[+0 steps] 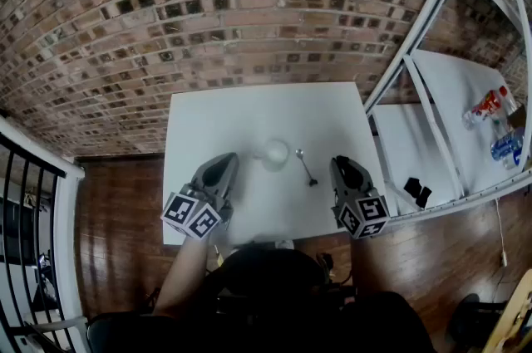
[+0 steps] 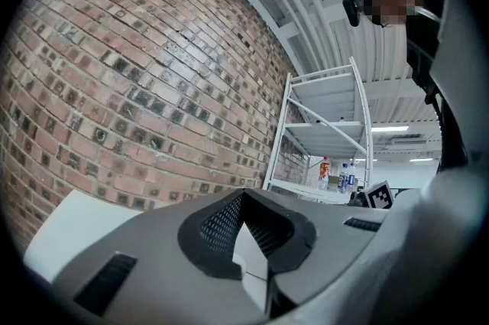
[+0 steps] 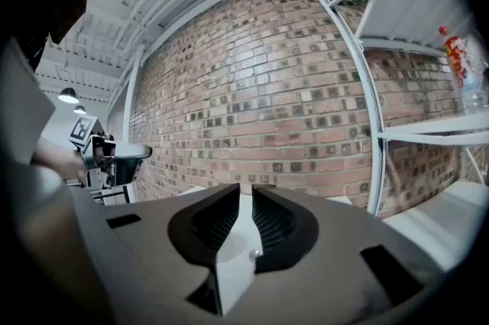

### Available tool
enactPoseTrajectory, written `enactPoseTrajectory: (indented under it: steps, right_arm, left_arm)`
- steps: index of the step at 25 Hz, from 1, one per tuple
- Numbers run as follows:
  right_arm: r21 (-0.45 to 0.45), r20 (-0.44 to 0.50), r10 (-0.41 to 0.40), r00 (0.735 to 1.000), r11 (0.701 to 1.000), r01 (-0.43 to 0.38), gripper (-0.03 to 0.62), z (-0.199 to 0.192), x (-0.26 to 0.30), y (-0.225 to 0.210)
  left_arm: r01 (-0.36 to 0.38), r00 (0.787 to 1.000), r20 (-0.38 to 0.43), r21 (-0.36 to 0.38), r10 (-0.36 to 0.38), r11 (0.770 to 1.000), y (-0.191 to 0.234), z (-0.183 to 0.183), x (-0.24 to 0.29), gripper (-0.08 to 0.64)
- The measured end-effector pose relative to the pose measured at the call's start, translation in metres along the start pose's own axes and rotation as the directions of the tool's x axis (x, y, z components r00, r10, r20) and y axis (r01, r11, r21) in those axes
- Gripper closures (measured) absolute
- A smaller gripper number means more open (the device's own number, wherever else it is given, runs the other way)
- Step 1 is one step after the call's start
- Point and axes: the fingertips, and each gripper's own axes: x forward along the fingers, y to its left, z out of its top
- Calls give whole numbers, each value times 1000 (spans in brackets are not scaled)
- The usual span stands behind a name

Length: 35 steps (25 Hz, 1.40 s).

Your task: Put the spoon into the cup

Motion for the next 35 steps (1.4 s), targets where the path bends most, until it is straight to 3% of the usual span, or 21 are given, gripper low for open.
enactPoseTrajectory:
  steps: [5,8,14,15,18,24,35]
  right_arm:
    - [-58,-73,2,997,998,-7,522,-24,15,-15]
    - [-74,-177,5,984,997,-18,497,-56,26,-21]
    - [-110,-460,30,887,990,-91,471,-154,45,-25]
    - [-106,-492,35,870,989,-100,442,-167,45,-24]
    - [-89,-561,37,827,991,-104,429,-195,48,-23]
    - [-85,-643,8,766,993,-82,408,-230,55,-23]
    - [-72,-647,-17,763,997,-39,414,-241,60,-22]
  left_arm:
    - [-32,999,-10,17,32,999,14,-2,-1,557]
    - [-58,998,-18,14,58,998,20,-6,-6,557]
    - [-87,992,-84,33,89,996,20,-24,-17,557]
    - [-89,991,-97,36,92,995,20,-28,-20,557]
    - [-102,988,-116,23,104,995,23,-33,-27,557]
    - [-110,987,-121,7,110,994,22,-35,-31,557]
    - [-158,980,-120,2,157,987,35,-36,-54,557]
